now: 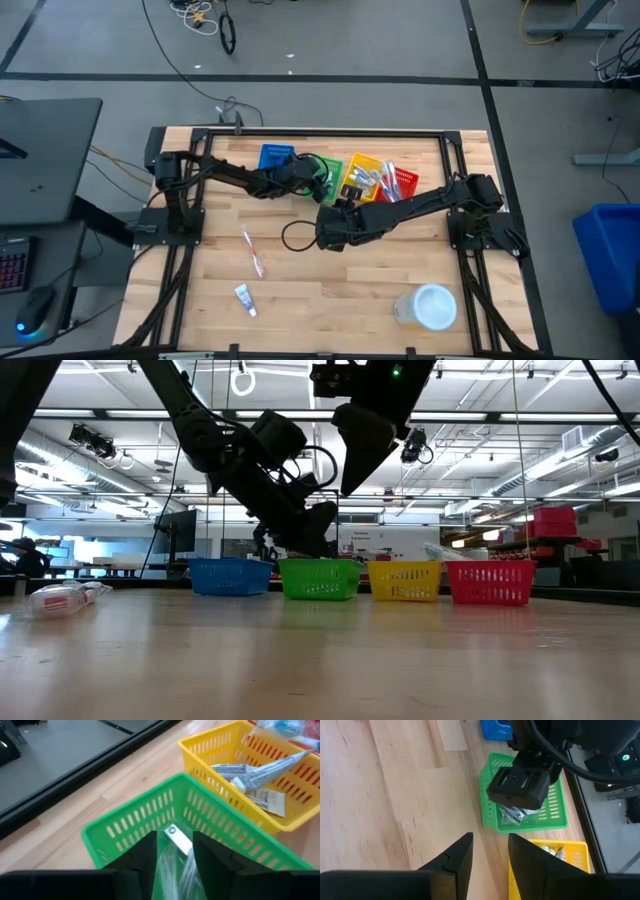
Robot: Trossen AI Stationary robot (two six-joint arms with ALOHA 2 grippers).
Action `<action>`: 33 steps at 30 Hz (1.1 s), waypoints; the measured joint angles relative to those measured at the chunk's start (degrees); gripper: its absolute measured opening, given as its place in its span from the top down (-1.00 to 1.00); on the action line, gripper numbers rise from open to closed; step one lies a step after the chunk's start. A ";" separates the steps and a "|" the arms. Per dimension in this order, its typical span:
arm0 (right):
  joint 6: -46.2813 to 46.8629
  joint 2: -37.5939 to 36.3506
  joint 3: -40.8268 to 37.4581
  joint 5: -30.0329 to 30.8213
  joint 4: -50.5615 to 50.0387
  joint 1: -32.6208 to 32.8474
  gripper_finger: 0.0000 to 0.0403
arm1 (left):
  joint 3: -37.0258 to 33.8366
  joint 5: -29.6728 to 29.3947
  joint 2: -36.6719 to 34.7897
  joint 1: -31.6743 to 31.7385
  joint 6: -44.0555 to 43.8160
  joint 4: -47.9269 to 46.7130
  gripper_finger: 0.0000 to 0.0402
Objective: Pick & Place Travel size toiletries
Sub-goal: Put the white toothpaste into the yellow bin
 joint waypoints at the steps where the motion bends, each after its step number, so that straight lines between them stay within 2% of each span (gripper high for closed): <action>1: 0.05 0.00 0.00 -0.10 0.00 0.00 0.33 | 0.00 -0.02 0.00 0.08 0.32 0.24 0.30; 8: 2.27 0.00 0.00 -5.22 -0.02 -0.45 0.38 | 0.00 0.50 -0.72 0.22 2.28 0.53 0.12; 12: 2.27 0.00 0.00 -5.80 -0.03 -0.46 0.40 | 0.00 3.05 -3.78 -0.30 2.32 0.67 0.11; 15: 2.39 0.00 0.00 -5.91 -0.06 -0.46 0.40 | 0.02 3.23 -7.36 -0.61 2.71 -3.30 0.13; 18: 3.80 0.00 0.00 -6.22 -1.10 -0.40 0.39 | 0.02 3.98 -12.46 -0.61 2.46 -11.40 0.16; 25: 4.63 0.02 0.00 -12.24 -2.38 -0.35 0.35 | 0.02 10.11 -25.95 -1.60 2.92 -36.40 0.21; 33: 4.51 0.02 -0.04 -12.92 -1.84 -0.34 0.41 | -1.48 12.81 -36.73 -9.73 3.46 -58.08 0.22</action>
